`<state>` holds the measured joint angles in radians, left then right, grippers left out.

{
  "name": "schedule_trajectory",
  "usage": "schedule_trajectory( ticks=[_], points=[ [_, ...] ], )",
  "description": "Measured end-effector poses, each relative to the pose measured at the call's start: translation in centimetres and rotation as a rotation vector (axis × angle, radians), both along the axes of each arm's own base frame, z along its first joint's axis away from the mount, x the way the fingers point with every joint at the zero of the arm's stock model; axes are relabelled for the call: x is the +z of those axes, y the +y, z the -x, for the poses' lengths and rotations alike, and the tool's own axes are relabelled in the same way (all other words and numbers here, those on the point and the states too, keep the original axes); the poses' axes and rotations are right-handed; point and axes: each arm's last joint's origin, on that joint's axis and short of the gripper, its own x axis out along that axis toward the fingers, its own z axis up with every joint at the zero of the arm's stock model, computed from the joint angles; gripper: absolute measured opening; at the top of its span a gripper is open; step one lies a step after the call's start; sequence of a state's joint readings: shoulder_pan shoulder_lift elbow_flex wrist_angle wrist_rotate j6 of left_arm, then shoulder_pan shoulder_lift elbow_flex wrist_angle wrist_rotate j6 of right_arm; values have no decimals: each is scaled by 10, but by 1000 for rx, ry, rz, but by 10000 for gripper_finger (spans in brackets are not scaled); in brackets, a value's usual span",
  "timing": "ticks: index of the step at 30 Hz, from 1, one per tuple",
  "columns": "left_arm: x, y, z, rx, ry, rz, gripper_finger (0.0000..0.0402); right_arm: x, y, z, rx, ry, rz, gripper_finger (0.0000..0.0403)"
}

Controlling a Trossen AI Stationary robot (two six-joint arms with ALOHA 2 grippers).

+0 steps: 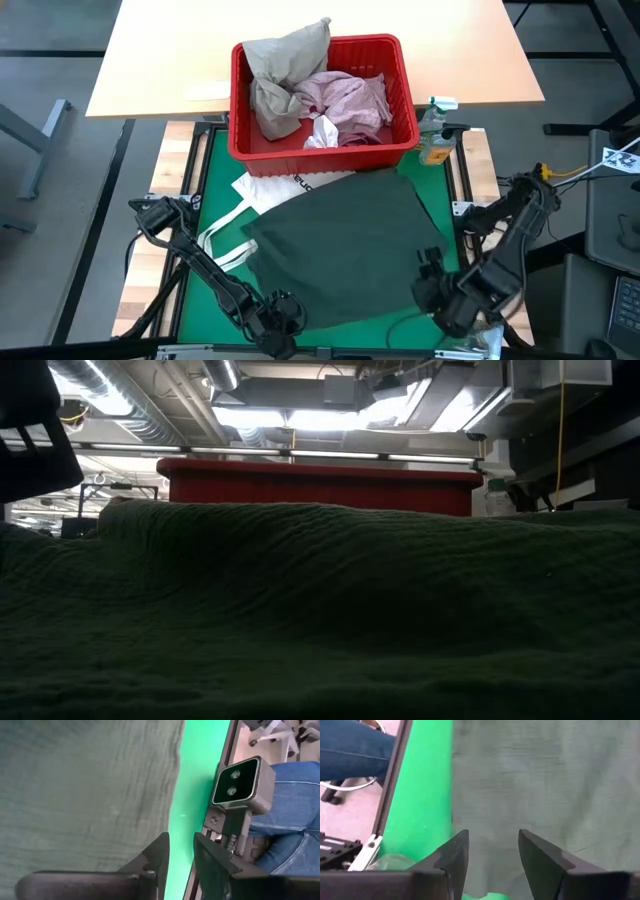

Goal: Fold laundry
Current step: Fold the green shirt

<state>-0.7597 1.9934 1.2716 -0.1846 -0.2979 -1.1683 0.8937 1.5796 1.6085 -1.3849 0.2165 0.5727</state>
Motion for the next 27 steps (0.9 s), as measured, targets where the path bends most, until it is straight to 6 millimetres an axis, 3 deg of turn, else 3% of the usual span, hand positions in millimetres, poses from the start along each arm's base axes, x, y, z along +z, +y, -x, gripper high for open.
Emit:
schedule_trajectory(
  ticks=[6, 12, 17, 22, 27],
  points=[
    [-1, 2, 1, -10, 23, -14, 149, -10, 17, 7, 52, 18, 23, 172],
    [-1, -2, 4, -133, 4, -93, 202, -22, 35, 7, 85, 17, 21, 172],
    [-3, 0, 6, -205, 2, -172, 207, -36, 47, 3, 68, 38, 32, 172],
    [-17, -1, 5, -253, 27, -214, 200, -43, 51, 0, 1, 77, 17, 172],
    [-30, -5, 4, -267, 48, -226, 198, -44, 52, 10, -27, 76, 60, 172]
  ],
)
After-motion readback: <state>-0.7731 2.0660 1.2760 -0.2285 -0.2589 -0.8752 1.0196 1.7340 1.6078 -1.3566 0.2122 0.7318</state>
